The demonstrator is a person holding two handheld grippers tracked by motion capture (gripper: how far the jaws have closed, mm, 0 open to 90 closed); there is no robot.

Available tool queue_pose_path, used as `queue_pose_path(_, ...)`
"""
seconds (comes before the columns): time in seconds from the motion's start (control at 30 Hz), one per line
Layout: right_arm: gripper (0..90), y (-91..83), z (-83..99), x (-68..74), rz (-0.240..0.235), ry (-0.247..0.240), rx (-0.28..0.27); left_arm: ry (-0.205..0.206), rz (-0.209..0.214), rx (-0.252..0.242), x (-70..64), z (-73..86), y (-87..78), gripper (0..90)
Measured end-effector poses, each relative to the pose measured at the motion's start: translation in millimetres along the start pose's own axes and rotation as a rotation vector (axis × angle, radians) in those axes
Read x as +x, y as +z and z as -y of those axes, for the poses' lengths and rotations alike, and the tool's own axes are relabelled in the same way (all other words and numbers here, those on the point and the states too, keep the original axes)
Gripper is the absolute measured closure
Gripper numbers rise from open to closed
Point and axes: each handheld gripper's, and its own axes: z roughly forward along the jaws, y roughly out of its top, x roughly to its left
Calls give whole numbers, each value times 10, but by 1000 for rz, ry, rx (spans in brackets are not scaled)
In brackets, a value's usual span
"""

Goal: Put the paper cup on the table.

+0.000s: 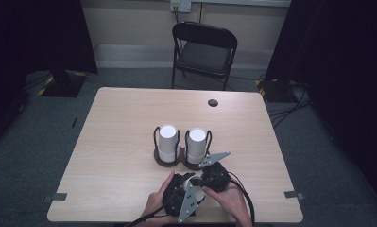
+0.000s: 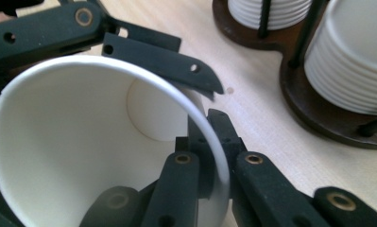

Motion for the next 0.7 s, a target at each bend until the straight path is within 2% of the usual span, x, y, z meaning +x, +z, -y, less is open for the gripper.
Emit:
queue_pose_path(0.13,887,-10,-2,-14,-4,11,-9,-13,2,-5,4,-5,7,223)
queue_pose_path(0.2,881,-18,2,-21,1,18,-9,-25,3,-4,10,-2,2,231)
queue_pose_path(0.23,876,-20,6,-22,4,20,-12,-32,-9,-12,11,1,6,233)
queue_pose_path(0.27,864,-24,10,-22,5,27,-13,-44,-1,-14,15,2,1,234)
queue_pose_path(0.4,832,-49,16,-26,18,37,-28,-51,-2,-17,25,8,-3,235)
queue_pose_path(0.57,757,-91,35,-31,34,47,-66,-120,-11,-34,67,31,6,235)
queue_pose_path(0.67,719,-129,47,-33,45,50,-95,-181,23,-58,92,40,8,230)
queue_pose_path(0.7,709,-140,50,-35,49,53,-105,-188,23,-58,100,41,8,230)
